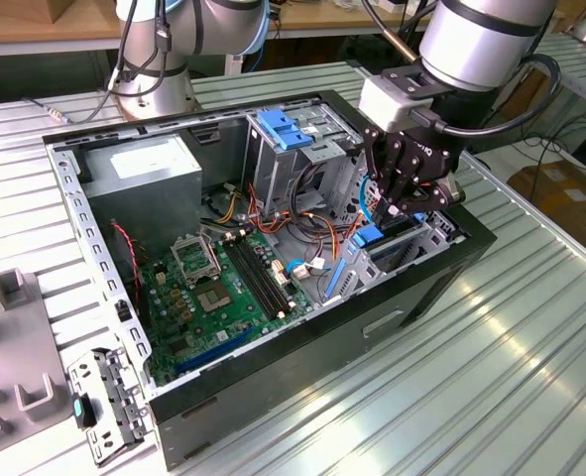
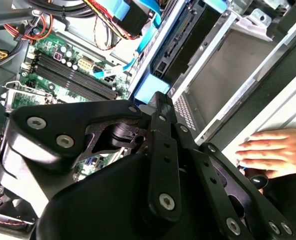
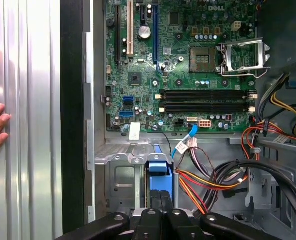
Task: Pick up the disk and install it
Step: 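Insert the first disk wire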
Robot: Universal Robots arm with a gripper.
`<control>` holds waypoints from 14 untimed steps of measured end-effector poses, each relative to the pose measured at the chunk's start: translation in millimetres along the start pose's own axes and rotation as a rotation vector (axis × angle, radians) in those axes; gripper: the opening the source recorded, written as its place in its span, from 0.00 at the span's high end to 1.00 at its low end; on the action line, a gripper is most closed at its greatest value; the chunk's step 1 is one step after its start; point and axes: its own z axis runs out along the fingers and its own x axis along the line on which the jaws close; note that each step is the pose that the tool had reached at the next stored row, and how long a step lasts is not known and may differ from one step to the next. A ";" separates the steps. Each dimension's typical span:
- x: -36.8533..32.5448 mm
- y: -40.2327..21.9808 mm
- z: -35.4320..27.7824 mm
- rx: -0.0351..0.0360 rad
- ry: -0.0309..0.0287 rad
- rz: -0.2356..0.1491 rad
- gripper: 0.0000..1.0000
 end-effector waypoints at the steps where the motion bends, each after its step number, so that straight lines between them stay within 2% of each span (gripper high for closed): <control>1: 0.0 -1.5 -0.1 0.0000 0.0001 0.000 0.89; 10: -0.2 -15.5 0.1 0.0000 0.0002 -0.002 0.89; 11: -0.2 -15.6 0.1 0.0001 0.0002 -0.006 0.89; 14: -0.1 -15.9 0.2 0.0012 0.0000 -0.062 0.89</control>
